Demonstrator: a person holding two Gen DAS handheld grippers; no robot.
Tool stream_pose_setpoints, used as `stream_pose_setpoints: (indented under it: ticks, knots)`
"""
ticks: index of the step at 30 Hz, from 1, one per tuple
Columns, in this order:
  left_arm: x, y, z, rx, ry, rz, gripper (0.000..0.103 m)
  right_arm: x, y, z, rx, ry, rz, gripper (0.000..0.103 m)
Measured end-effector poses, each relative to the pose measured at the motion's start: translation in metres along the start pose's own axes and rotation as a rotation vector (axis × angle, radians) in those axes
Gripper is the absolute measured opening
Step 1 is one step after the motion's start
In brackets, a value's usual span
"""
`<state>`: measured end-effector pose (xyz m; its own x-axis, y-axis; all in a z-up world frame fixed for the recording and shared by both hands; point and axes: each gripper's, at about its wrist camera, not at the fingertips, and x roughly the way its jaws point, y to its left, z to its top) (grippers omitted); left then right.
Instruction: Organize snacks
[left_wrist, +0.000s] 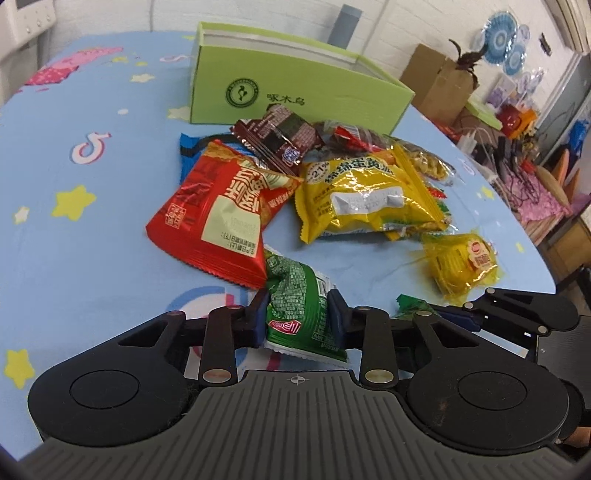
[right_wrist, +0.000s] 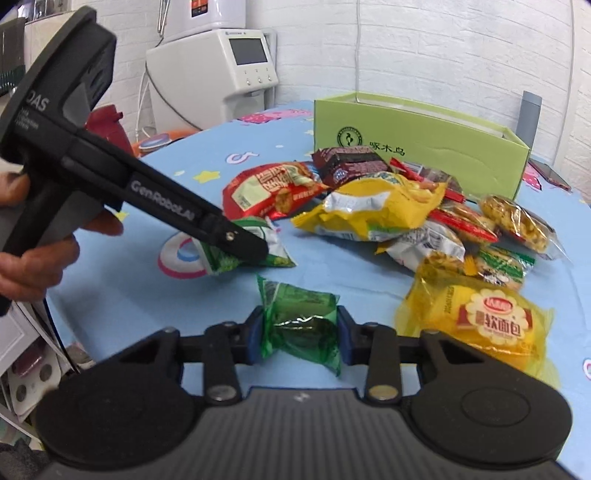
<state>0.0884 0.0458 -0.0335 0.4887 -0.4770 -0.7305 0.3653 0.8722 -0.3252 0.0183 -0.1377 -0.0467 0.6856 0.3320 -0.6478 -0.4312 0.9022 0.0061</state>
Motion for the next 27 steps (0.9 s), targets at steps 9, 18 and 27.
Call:
stream_pose_setpoints:
  ticks: [9,18,27]
  knots:
    - [-0.038,-0.005,0.037,-0.017,-0.102,-0.112,0.014,-0.025,-0.028,0.048,0.033,-0.109,0.057,0.038]
    - [-0.012,0.009,0.169,0.034,-0.227,-0.088,0.005,0.026,-0.096,0.153,-0.004,-0.175,-0.084,0.038]
    - [0.015,0.022,0.188,0.041,-0.218,-0.083,0.012,0.063,-0.142,0.180,0.072,-0.182,-0.130,0.038]
